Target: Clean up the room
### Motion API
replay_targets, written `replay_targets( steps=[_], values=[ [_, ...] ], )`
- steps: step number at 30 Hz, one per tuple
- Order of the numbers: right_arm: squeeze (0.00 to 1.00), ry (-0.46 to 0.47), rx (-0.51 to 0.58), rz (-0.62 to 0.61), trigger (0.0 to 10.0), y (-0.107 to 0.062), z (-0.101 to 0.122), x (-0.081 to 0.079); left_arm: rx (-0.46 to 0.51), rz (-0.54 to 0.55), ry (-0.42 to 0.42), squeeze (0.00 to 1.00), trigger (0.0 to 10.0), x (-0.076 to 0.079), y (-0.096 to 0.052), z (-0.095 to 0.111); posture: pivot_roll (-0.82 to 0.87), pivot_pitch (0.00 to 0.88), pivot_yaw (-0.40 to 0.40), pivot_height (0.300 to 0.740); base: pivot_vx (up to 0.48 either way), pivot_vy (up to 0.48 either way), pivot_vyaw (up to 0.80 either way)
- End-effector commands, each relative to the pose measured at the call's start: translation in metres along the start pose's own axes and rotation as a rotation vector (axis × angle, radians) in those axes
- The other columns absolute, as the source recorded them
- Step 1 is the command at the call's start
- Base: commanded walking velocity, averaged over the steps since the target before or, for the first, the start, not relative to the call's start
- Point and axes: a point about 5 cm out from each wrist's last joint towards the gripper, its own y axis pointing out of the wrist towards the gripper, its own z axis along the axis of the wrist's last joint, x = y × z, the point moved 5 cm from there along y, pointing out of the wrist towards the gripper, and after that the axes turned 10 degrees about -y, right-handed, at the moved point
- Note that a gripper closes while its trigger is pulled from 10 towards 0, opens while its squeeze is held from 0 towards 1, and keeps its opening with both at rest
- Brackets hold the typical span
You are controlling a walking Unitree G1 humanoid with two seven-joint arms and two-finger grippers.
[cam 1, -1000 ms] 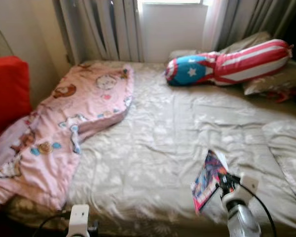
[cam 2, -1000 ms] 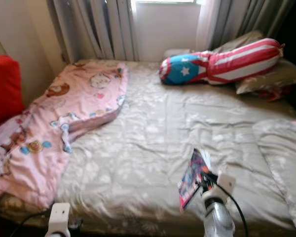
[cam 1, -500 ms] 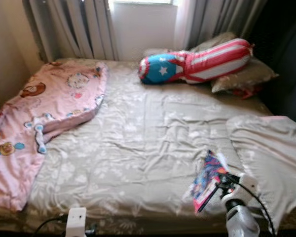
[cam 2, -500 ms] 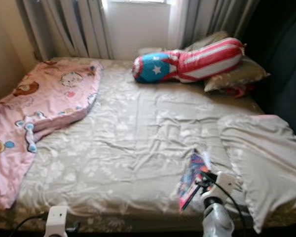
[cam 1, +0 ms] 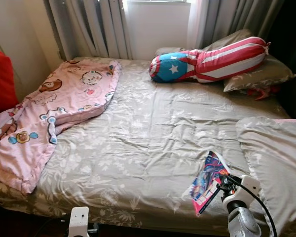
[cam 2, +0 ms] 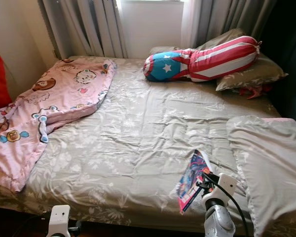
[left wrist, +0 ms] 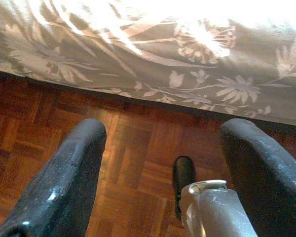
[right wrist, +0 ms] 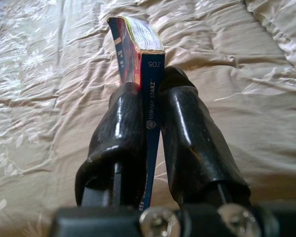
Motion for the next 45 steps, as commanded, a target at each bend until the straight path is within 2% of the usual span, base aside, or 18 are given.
replay_targets(
  steps=[1,9,16,36,45],
  values=[
    [0.0,-0.009,0.036,0.001,10.0,0.004,0.011,0.0,-0.007,0.001,0.001,0.0,10.0,-0.003,0.0,0.0,-0.02,0.0,-0.022,0.739,0.0,0.0,0.0],
    [0.0,-0.012,0.035,0.0,10.0,0.004,0.011,0.0,-0.013,-0.002,0.002,0.0,10.0,-0.003,0.0,-0.002,-0.02,0.0,-0.025,0.739,0.0,0.0,0.0],
    [0.0,-0.014,0.035,0.008,10.0,0.006,0.012,-0.004,-0.01,-0.005,-0.002,0.0,10.0,-0.002,0.0,-0.002,-0.02,0.0,-0.027,0.739,0.256,0.0,0.0],
    [0.0,-0.016,0.031,-0.003,10.0,0.005,0.011,-0.003,-0.003,-0.009,0.009,0.0,10.0,-0.002,0.001,0.001,-0.02,0.0,-0.018,0.739,0.309,0.0,0.0],
    [0.0,-0.013,0.032,-0.006,10.0,0.005,0.01,-0.004,0.022,-0.011,0.014,0.0,10.0,-0.002,0.002,0.008,-0.02,0.0,-0.01,0.739,0.0,0.0,0.0]
  ],
)
